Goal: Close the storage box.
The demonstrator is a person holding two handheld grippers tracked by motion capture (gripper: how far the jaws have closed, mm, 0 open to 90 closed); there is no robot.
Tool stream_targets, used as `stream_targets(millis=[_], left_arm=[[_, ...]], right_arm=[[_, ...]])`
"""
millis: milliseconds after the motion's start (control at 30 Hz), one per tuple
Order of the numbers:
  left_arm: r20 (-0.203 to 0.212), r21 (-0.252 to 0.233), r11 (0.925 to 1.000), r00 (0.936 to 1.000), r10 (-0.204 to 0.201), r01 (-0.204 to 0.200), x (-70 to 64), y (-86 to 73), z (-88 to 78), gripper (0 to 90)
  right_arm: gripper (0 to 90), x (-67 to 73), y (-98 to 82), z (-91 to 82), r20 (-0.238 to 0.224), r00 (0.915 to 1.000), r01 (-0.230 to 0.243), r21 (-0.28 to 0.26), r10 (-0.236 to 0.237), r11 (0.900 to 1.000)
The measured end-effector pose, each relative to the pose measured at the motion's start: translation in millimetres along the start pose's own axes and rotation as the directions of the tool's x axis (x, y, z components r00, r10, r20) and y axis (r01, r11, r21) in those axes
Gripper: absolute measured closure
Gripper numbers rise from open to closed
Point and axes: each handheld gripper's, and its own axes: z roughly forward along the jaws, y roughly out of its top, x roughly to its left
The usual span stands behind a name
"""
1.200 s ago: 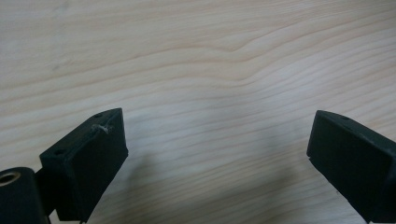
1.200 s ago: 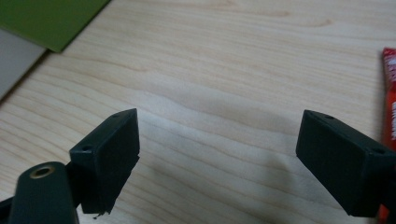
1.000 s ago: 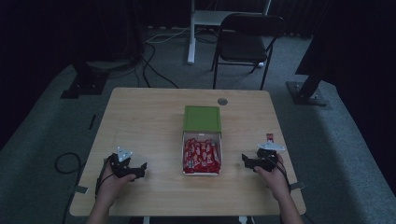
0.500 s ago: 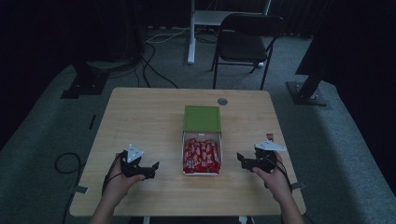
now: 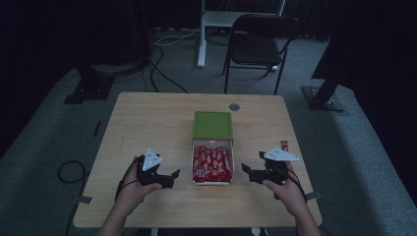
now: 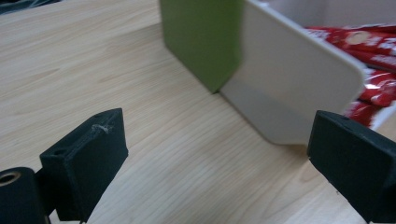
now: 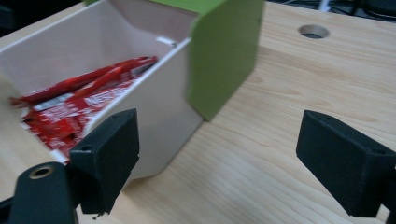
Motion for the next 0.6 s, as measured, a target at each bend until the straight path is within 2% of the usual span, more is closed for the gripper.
stream_targets(millis=[300, 600], left_arm=[[0.067, -0.02, 0.9997, 0.9976, 0.018, -0.017, -11.9, 8.2, 6.2, 5.6], [0.082, -0.018, 0.9992, 0.9959, 0.038, -0.037, -17.8, 11.6, 15.3, 5.5]], right_arm=[[13.0, 8.2, -2.3, 4.9, -0.056, 0.9978, 0.037, 0.012, -0.036, 0.999], [13.0, 16.0, -3.4, 9.5, -0.096, 0.9934, 0.065, 0.014, -0.063, 0.998]])
